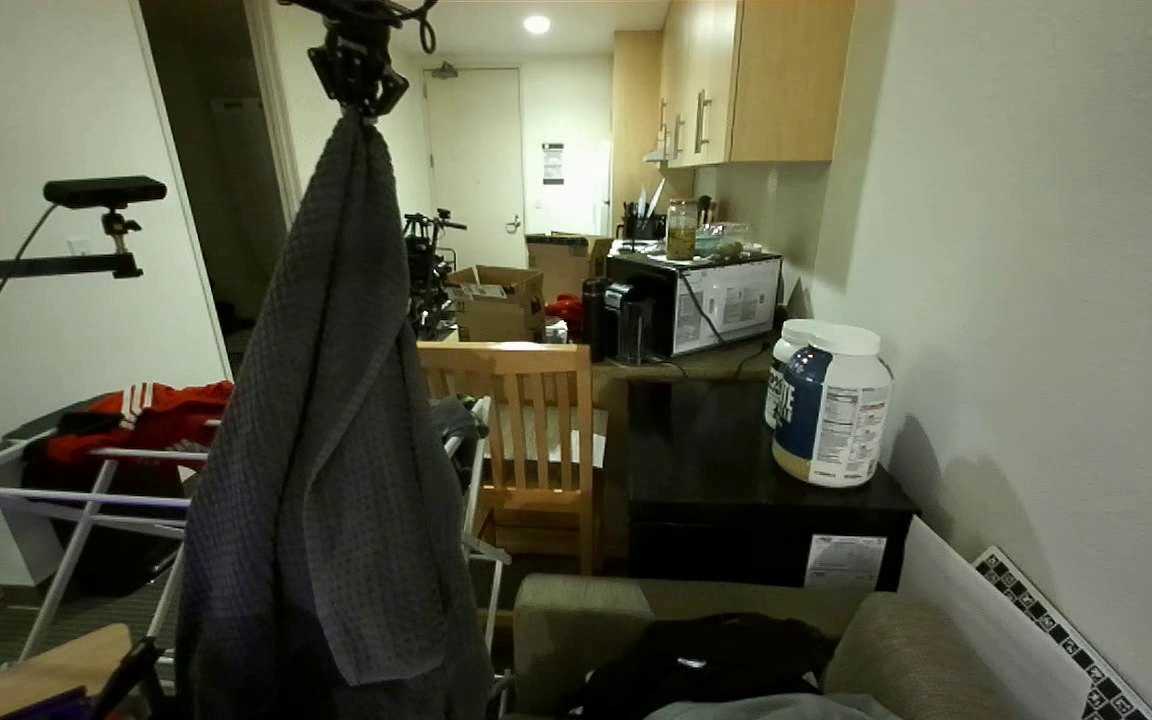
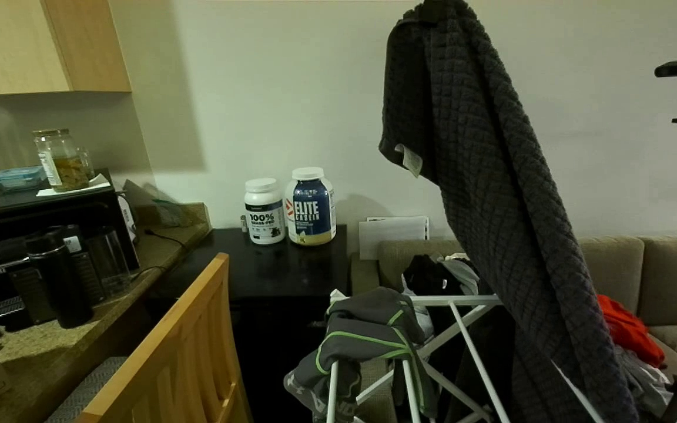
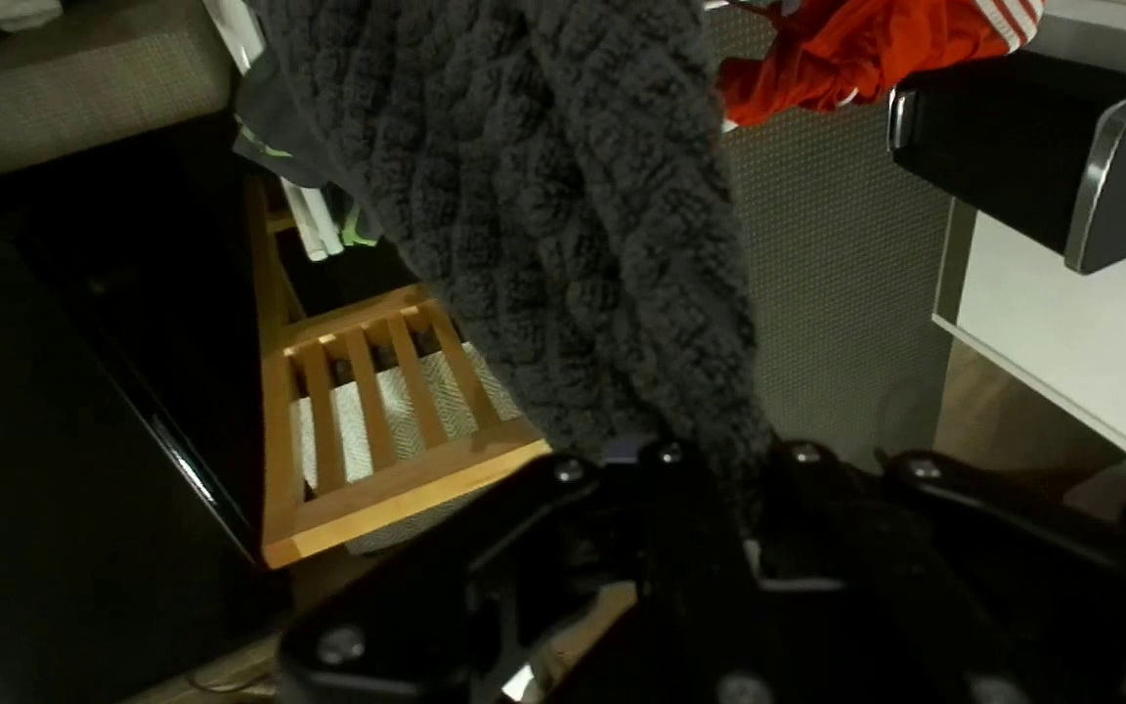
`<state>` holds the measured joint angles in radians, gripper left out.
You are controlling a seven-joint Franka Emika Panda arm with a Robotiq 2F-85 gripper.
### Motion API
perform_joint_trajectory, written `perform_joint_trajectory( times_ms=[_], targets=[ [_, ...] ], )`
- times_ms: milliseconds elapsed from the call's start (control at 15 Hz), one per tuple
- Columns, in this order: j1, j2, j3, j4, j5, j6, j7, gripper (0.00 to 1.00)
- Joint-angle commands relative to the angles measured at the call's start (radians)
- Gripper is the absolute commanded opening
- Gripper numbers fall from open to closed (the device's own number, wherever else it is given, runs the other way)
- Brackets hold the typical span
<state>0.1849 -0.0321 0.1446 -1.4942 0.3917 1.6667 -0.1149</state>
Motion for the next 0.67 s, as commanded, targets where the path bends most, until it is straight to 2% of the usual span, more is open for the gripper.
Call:
perform_joint_trajectory(
  times_ms=[0, 267, 600],
  targets=[
    [-0.077, 0.090, -0.067, 0.072, 0.030, -0.027, -0.040, 0.03],
    [-0.139, 0.220, -0.109, 0.134, 0.011, 0.003, -0.035, 0.03],
    [-0.166, 0.379, -0.105, 0.255, -0.006, 0.043, -0.005, 0.03]
  ],
)
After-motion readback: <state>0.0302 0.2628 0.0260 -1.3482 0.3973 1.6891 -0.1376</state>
